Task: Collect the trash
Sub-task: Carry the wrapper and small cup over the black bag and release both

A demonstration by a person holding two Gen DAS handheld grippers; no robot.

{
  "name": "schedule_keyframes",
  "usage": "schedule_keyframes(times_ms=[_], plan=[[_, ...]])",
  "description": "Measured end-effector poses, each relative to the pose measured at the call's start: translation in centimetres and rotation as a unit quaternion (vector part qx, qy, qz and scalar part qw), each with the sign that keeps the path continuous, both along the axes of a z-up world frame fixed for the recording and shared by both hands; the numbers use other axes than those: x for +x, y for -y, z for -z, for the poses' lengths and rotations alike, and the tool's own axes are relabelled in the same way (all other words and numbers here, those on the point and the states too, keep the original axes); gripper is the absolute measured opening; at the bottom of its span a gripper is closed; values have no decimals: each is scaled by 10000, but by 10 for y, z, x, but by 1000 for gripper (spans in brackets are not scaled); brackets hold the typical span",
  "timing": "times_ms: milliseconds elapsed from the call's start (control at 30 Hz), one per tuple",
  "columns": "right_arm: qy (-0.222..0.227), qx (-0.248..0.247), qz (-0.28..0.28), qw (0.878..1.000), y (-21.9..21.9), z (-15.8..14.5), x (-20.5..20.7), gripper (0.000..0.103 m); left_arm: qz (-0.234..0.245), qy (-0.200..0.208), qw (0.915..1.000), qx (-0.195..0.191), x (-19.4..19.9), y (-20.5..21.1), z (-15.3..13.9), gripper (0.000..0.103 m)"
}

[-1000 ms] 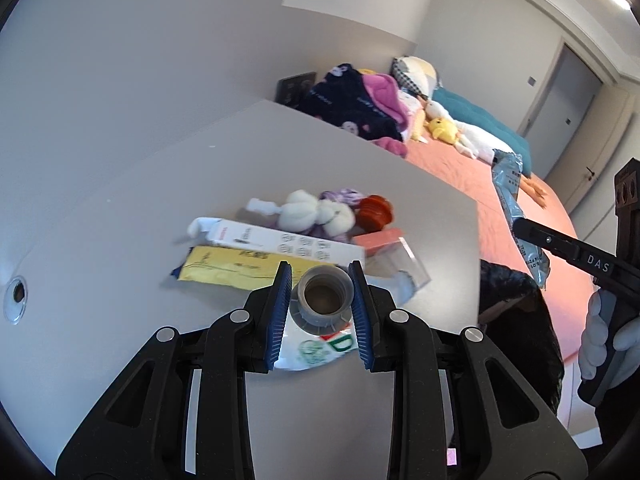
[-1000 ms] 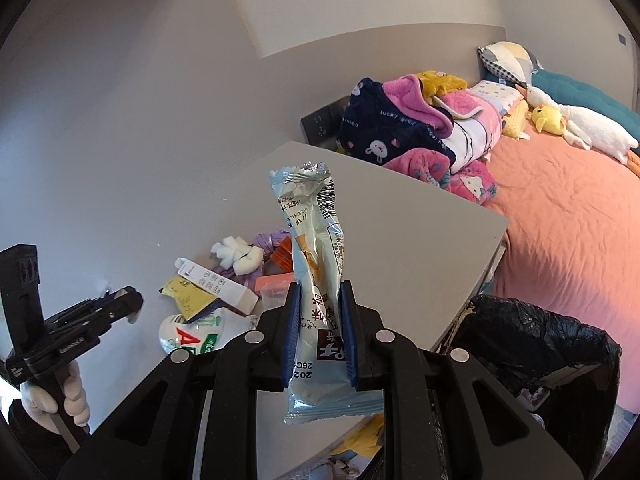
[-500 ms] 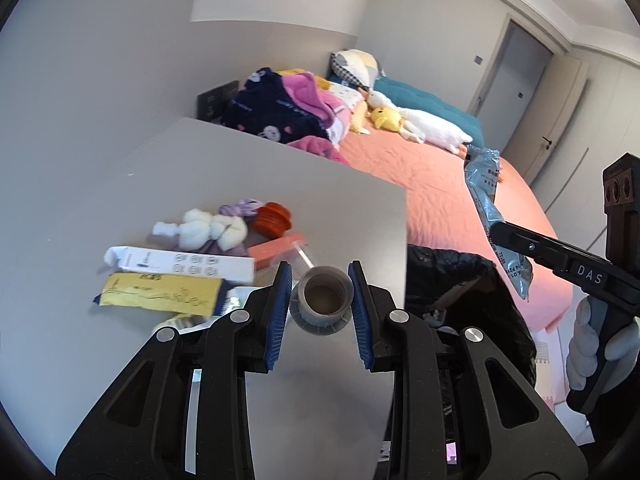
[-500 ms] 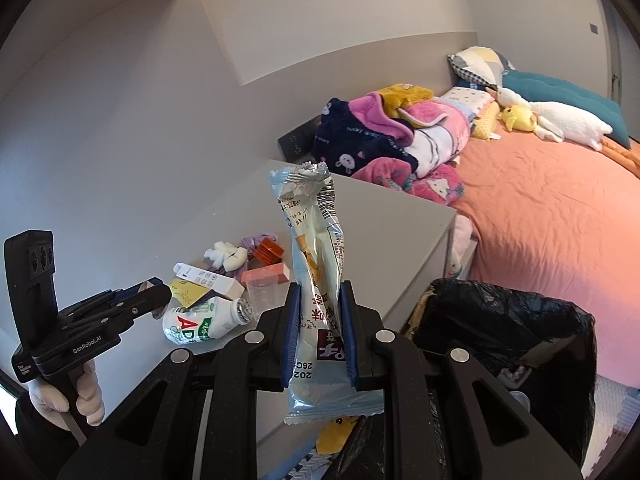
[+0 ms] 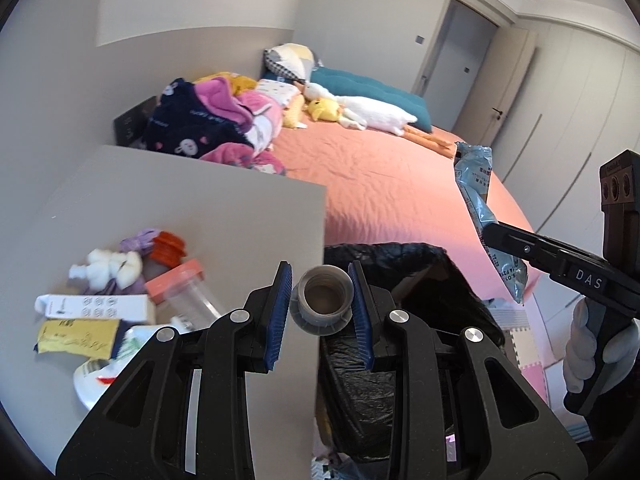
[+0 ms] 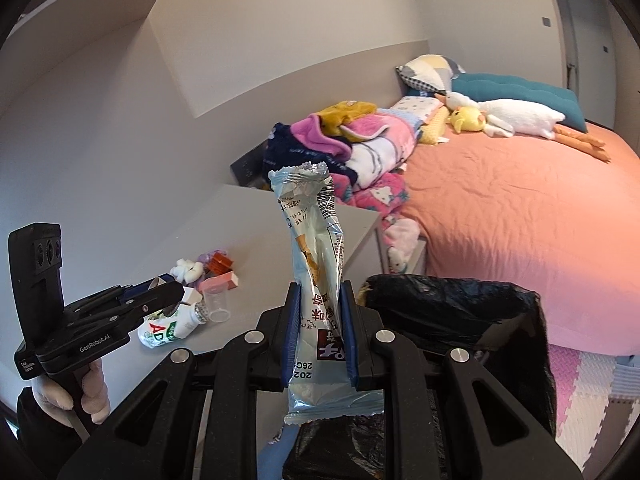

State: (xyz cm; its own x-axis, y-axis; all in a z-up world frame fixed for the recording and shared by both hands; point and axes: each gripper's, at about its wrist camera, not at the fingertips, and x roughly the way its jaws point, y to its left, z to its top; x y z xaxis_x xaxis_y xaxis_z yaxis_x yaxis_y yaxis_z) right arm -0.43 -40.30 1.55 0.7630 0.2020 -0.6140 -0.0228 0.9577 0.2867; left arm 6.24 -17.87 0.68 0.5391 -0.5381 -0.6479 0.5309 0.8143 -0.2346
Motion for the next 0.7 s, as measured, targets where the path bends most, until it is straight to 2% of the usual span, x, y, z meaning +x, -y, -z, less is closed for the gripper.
schedule_keyframes(times_ms=[333, 700], plan=[[65, -6, 574, 9983, 39, -4, -20, 21, 706, 9, 9975, -19, 3, 53, -2, 29], [52, 112, 1072, 9942, 72, -3, -45, 21, 1465, -93, 9892, -46, -2, 106, 2, 29]])
